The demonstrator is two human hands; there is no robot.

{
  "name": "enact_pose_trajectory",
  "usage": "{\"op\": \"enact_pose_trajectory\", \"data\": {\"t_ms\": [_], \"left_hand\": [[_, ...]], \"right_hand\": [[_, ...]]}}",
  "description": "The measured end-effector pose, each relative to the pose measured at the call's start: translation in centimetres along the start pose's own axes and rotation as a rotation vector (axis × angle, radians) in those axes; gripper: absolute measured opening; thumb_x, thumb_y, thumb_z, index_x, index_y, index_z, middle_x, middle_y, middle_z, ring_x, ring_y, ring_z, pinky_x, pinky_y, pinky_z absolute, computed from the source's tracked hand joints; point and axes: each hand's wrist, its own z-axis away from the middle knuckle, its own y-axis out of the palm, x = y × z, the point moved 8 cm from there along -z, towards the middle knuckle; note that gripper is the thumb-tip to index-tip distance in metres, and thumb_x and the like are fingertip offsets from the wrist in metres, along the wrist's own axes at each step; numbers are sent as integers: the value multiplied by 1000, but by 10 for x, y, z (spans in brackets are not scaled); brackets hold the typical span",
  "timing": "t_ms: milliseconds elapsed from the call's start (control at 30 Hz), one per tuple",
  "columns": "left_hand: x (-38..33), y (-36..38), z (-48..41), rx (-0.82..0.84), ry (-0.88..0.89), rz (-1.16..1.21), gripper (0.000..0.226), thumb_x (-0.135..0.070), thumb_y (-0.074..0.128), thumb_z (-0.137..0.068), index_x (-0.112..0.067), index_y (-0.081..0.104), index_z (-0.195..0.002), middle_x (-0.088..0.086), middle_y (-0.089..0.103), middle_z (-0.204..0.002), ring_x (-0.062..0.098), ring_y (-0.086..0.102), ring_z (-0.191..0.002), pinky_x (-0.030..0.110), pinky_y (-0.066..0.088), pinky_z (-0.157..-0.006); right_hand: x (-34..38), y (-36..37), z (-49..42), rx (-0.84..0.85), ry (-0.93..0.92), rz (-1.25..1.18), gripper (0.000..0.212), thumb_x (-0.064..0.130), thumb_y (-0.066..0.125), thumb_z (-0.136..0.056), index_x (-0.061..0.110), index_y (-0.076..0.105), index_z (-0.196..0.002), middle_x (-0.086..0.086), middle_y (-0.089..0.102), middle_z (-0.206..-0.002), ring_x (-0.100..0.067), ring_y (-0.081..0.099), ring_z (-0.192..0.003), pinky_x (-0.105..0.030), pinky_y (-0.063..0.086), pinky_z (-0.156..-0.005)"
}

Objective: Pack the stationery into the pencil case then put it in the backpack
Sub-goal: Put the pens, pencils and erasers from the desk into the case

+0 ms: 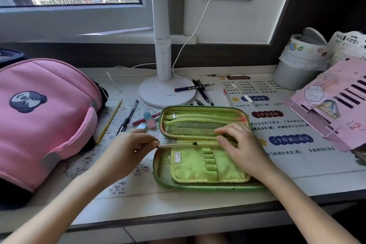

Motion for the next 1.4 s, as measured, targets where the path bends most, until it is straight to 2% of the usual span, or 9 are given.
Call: {"op": "enact_pose_trajectory", "data": {"t_ms": [133, 300, 467, 633, 800, 933, 1233, 1333, 1400], "left_hand": [[-4, 2, -1, 58, 101, -47, 21, -31, 58, -82, -20, 75, -85, -14, 53, -67, -9, 48, -68, 2, 34, -60], [-20, 9, -8, 88, 201, -83, 30, -40, 51, -84, -21, 75, -85, -15, 49, -67, 5, 46, -63, 10, 33, -60], [-43, 25, -15, -15, 224, -112, 14, -25, 62, -82, -15, 72, -82, -3, 63, -73, 18, 56, -69, 24, 41, -65], [-61, 54, -19, 108, 239, -69, 35, -39, 41, -87, -16, 68, -92, 3, 60, -89, 20, 52, -87, 29, 44, -75], [9, -4, -26, -266, -171, -15, 9, -9, 61, -84, -8, 68, -89, 7, 61, -92, 21, 55, -79, 31, 46, -70], [89, -19, -22, -146, -517, -345, 27, -17, 61, -85, 0, 62, -105, 25, 56, -107, 38, 54, -95, 41, 44, -81], [92, -23, -35, 75, -570, -457, 20, -2, 46, -83, -3, 49, -63, 11, 52, -66, 29, 51, -68, 34, 38, -57], [63, -41, -26, -55, -518, -317, 19, 0, 44, -87, -3, 55, -71, 19, 62, -81, 25, 47, -65, 31, 37, -57], [28, -47, -15, -105, -348, -222, 16, -3, 49, -90, -5, 65, -92, 13, 65, -95, 18, 49, -75, 28, 43, -71]], "right_hand": [[6, 8, 0, 41, -54, 50, 25, 35, 56, -89, 26, 65, -110, 14, 58, -104, -6, 46, -104, -24, 34, -88], [1, 6, 0, 16, -28, -27, 20, 27, 55, -91, 22, 66, -107, 10, 62, -103, -9, 49, -104, -25, 38, -90], [0, 7, 1, 10, -21, -35, 19, 23, 55, -92, 22, 68, -105, 8, 63, -102, -11, 51, -103, -29, 40, -90], [-1, 6, 1, -7, -20, -47, 19, 21, 53, -93, 21, 68, -103, 8, 63, -99, -12, 51, -101, -30, 41, -89], [-3, 7, 0, -2, -17, -61, 19, 22, 52, -93, 21, 68, -103, 9, 63, -99, -12, 52, -101, -28, 40, -88], [-3, 9, -1, 10, -10, -41, 20, 23, 52, -93, 21, 68, -104, 8, 64, -100, -13, 52, -101, -29, 41, -87], [-3, 11, 1, 24, -7, -13, 20, 27, 54, -92, 21, 67, -105, 8, 62, -101, -13, 51, -102, -32, 43, -89], [-2, 10, 2, 23, -7, -8, 19, 27, 54, -92, 21, 67, -105, 7, 63, -101, -13, 51, -102, -32, 43, -89], [-2, 8, 2, 6, -1, -31, 19, 25, 54, -92, 20, 67, -105, 6, 64, -102, -13, 52, -102, -31, 44, -89]]}}
